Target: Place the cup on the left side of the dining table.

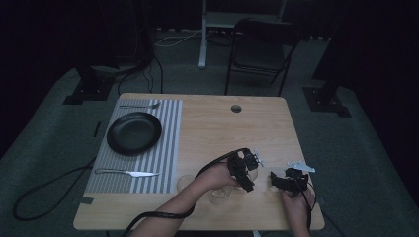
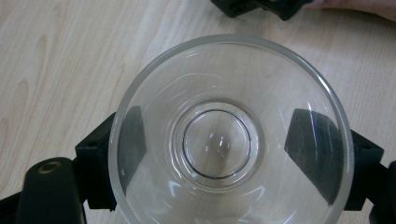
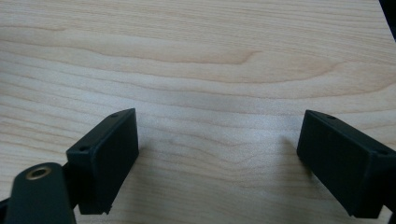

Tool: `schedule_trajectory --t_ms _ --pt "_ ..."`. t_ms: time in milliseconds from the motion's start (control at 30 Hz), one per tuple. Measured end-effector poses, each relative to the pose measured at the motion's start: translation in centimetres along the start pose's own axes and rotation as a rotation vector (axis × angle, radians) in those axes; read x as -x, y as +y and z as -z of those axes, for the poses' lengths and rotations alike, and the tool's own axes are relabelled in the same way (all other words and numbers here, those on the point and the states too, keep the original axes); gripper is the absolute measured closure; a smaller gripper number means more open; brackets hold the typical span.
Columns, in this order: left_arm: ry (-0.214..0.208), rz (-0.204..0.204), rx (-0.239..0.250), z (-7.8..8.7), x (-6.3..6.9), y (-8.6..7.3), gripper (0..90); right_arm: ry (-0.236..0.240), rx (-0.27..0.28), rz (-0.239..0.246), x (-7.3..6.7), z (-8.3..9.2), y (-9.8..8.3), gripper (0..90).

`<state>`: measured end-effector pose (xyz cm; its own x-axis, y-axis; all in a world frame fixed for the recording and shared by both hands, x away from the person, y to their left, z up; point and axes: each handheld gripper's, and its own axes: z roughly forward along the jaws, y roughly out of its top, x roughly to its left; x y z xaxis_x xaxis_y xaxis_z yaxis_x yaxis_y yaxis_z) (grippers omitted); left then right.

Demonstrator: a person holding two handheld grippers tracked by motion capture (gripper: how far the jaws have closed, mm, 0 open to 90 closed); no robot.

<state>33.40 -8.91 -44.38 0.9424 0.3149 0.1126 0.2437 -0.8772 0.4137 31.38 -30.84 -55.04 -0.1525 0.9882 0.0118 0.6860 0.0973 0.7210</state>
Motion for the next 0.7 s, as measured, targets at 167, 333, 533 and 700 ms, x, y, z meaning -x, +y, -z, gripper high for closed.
schedule_trajectory --t_ms 167,333,533,700 --pt "0.020 0.021 0.005 0.5 -0.8 -0.6 18.0 0.000 0.001 0.001 0.0 0.0 0.0 12.3" --pt "0.025 0.045 0.002 1.1 -1.7 -1.3 18.0 -0.001 0.001 0.000 0.0 0.0 0.0 12.3" --pt "0.035 0.062 -0.008 1.6 -2.5 -2.3 18.0 0.000 0.001 0.000 0.0 0.0 0.0 12.2" --pt "0.046 0.083 -0.014 2.0 -3.2 -3.2 18.0 -0.001 0.001 0.001 0.0 0.0 0.0 12.3"
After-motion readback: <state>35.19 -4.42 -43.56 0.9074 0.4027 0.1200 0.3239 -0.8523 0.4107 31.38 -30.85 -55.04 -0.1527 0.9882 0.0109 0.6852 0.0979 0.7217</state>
